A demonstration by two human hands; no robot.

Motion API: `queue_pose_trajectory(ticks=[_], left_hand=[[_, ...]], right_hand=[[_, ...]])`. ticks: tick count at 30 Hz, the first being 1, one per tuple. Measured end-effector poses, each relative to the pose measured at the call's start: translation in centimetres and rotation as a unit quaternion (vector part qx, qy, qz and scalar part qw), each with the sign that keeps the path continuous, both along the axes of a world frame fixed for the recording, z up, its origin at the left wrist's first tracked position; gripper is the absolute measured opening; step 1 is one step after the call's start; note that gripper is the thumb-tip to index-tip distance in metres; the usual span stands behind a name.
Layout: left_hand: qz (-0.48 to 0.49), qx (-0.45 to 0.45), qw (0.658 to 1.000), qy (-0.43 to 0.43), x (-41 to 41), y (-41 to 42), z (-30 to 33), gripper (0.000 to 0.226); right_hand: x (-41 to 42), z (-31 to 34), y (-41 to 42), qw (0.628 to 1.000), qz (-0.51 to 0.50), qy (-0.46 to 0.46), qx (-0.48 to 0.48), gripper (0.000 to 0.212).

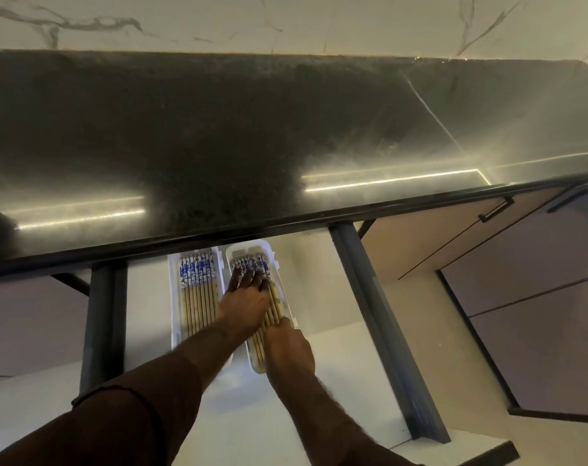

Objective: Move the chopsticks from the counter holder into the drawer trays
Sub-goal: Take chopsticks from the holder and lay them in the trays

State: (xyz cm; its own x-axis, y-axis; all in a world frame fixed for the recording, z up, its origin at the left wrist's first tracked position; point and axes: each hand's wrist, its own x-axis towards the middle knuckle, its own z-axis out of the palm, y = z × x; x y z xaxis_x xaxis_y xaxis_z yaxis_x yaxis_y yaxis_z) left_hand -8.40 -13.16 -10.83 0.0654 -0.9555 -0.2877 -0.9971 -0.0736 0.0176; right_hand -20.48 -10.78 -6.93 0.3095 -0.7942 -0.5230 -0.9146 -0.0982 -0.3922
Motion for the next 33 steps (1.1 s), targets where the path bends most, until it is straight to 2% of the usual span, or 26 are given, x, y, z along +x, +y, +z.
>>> queue_pose_trajectory(ticks=[2, 5, 10, 21, 29, 33], left_hand=[[-0.006, -0.031, 0.999, 0.000, 0.3, 0.7, 0.2, 0.062], [0.005, -0.056, 0.998, 0.023, 0.5, 1.7, 1.2, 0.060], [0.086, -0.138, 0.982, 0.096, 0.4, 4.5, 2.8, 0.064], [0.140, -0.175, 0.968, 0.111, -0.6, 10.6, 7.7, 0.069], [0.207, -0.222, 0.948, 0.096, -4.2, 18.7, 11.6, 0.065], [0.276, -0.250, 0.921, 0.117, -7.3, 24.9, 12.2, 0.072]], right_hand=[[-0.1, 0.8, -0.1, 1.000, 0.002, 0.009, -0.024, 0.033], [-0.5, 2.0, -0.3, 0.995, 0.056, 0.030, -0.083, 0.044], [-1.6, 4.5, -0.3, 0.982, 0.098, 0.030, -0.157, 0.044], [-3.0, 9.5, 3.5, 0.957, 0.138, -0.001, -0.254, 0.054], [-6.1, 11.3, 9.4, 0.928, 0.185, -0.053, -0.318, 0.047], [-9.7, 11.7, 13.8, 0.910, 0.198, -0.114, -0.346, 0.035]])
